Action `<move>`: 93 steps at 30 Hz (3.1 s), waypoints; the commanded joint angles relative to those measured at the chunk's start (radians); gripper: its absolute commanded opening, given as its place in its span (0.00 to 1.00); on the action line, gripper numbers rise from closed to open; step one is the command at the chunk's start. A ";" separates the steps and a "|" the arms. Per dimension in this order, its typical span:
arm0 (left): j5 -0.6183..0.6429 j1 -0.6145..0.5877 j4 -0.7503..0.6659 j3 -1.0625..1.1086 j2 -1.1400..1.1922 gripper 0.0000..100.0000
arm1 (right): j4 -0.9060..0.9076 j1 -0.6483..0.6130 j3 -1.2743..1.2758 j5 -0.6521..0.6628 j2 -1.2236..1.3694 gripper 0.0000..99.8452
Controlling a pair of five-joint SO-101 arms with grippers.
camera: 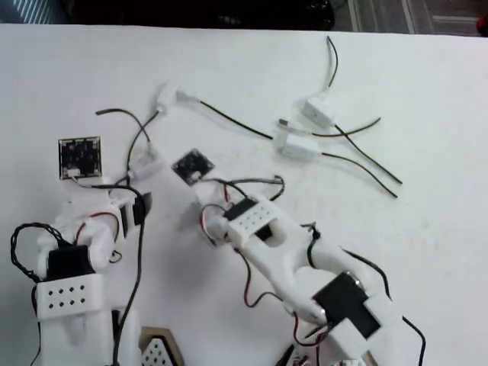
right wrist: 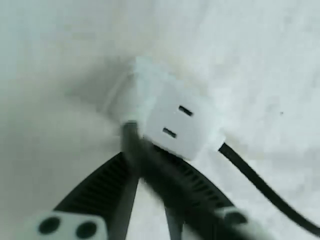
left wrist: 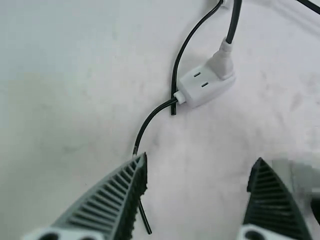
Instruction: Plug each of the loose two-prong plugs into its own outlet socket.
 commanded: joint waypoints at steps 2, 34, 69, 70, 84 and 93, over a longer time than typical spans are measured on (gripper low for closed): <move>-0.006 -0.008 -0.021 -0.005 -0.001 0.32 | 0.002 0.044 -0.213 0.003 -0.002 0.02; -0.006 -0.036 -0.021 -0.003 -0.001 0.32 | 0.542 0.518 -0.658 0.273 0.071 0.20; -0.006 -0.036 -0.051 0.018 -0.001 0.32 | 0.634 0.578 -1.137 0.442 0.558 0.02; -0.006 -0.036 -0.051 0.018 -0.001 0.32 | 0.664 0.573 -1.145 0.442 0.538 0.01; -0.006 -0.035 -0.089 0.044 -0.001 0.32 | 0.878 0.412 -1.148 -0.058 0.266 0.02; -0.006 -0.038 -0.091 0.044 -0.001 0.32 | 0.926 0.205 -1.138 -0.615 0.145 0.02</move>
